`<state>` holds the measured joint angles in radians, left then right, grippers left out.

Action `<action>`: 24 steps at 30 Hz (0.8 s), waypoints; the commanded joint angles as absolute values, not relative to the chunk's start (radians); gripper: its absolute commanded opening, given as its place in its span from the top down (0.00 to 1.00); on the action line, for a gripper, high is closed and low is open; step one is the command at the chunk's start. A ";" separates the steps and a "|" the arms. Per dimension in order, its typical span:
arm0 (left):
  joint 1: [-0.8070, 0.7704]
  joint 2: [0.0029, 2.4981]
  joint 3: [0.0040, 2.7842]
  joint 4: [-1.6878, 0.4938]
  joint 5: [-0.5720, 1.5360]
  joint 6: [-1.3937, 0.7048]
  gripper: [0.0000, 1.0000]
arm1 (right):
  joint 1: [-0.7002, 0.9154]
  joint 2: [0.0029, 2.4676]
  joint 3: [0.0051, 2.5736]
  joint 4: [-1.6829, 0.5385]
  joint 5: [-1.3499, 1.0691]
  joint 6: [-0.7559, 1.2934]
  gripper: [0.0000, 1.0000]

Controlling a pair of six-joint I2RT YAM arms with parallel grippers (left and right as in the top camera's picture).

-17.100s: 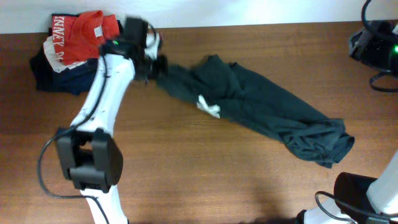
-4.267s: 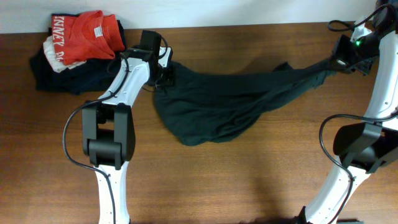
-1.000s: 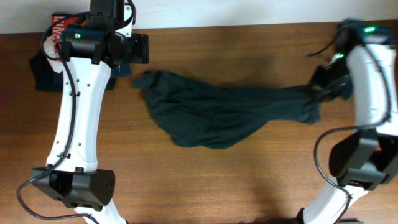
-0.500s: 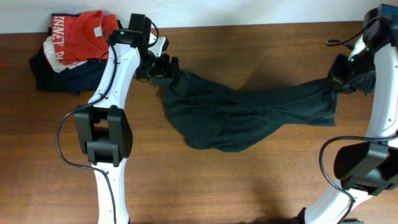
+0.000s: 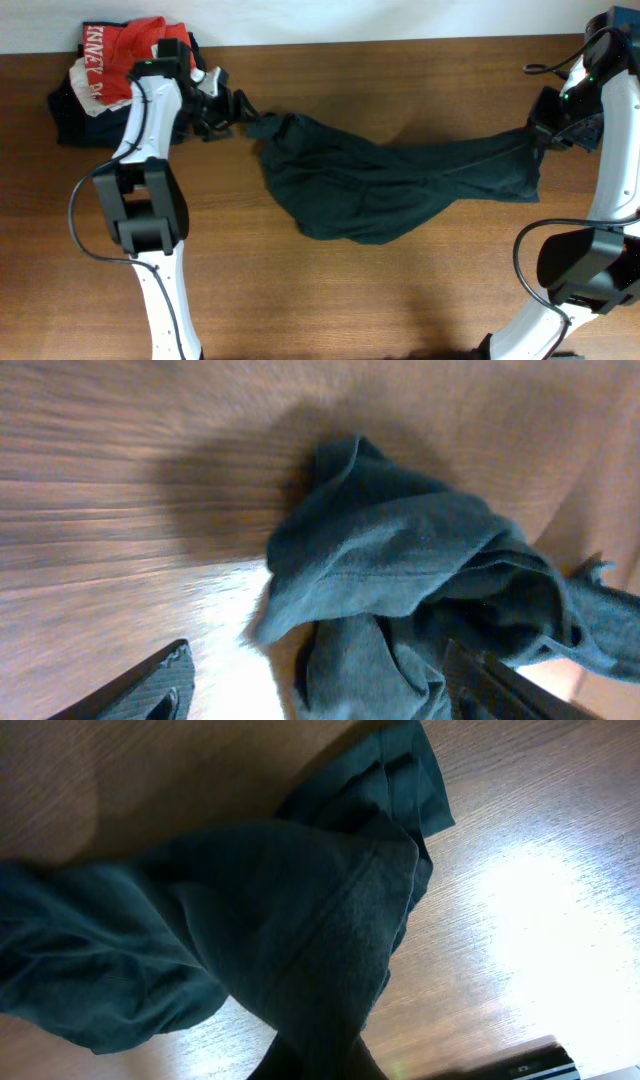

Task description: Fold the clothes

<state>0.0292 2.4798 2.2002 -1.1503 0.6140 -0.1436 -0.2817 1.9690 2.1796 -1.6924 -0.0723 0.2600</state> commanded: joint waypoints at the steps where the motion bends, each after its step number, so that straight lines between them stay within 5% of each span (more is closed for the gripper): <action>1: 0.022 2.502 2.210 -1.153 0.685 -0.145 0.22 | -0.280 1.953 2.191 -1.695 -0.078 0.258 0.96; 10: 0.022 2.531 2.210 -1.102 0.559 -0.141 0.24 | -0.280 1.953 2.191 -1.695 -0.078 0.258 0.96; 13: 0.022 2.543 2.210 -1.090 0.613 -0.141 0.37 | -0.280 1.953 2.191 -1.694 -0.076 0.258 0.96; 21: 0.020 2.585 2.210 -1.084 0.636 -0.141 0.37 | -0.280 1.953 2.191 -1.695 -0.075 0.258 0.96; 24: 0.021 2.584 2.214 -1.077 0.636 -0.141 0.46 | -0.280 1.953 2.191 -1.695 -0.075 0.258 0.96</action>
